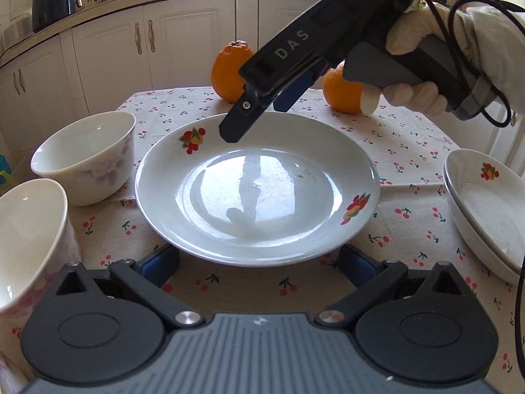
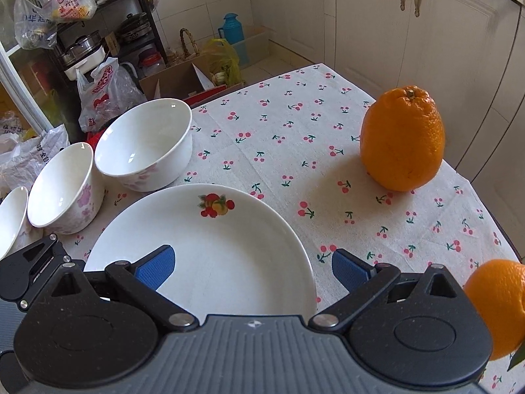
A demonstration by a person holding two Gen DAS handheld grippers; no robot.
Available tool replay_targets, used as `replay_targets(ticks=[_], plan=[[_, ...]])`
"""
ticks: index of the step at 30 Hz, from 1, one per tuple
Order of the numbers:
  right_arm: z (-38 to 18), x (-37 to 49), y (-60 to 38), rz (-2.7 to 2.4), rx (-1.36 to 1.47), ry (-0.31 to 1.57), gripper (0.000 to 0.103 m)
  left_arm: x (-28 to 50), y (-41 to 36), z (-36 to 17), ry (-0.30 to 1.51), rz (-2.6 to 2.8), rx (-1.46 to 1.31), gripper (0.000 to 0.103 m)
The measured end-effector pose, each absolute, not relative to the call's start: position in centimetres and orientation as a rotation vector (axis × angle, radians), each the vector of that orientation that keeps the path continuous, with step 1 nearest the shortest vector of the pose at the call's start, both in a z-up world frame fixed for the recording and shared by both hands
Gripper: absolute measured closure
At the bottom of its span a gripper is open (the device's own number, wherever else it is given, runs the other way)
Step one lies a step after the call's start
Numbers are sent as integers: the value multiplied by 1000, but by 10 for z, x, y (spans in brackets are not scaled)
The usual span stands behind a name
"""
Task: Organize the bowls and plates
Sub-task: 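Lift the fruit-decal plate with the right gripper toward the stacked plates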
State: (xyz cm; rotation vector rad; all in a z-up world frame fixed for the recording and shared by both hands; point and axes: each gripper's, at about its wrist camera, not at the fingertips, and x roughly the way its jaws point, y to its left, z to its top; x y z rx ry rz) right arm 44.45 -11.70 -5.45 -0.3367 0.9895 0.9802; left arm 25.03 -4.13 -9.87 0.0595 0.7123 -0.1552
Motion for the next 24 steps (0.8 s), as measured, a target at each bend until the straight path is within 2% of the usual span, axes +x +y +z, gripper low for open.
replay_targets(ticks=[3, 7, 11, 14, 24], plan=[[-59, 452, -115, 1003, -317, 1009, 1, 250, -41, -99, 714, -157, 68, 1], [-64, 457, -112, 1044, -312, 1031, 15, 251, -40, -98, 715, -154, 64, 2], [-67, 461, -111, 1066, -323, 1041, 22, 251, -38, -96, 703, -149, 61, 11], [-67, 466, -113, 1088, -291, 1052, 28, 251, -40, -96, 701, -151, 65, 12], [-66, 468, -118, 1119, -259, 1075, 29, 250, -39, -96, 695, -165, 73, 14]])
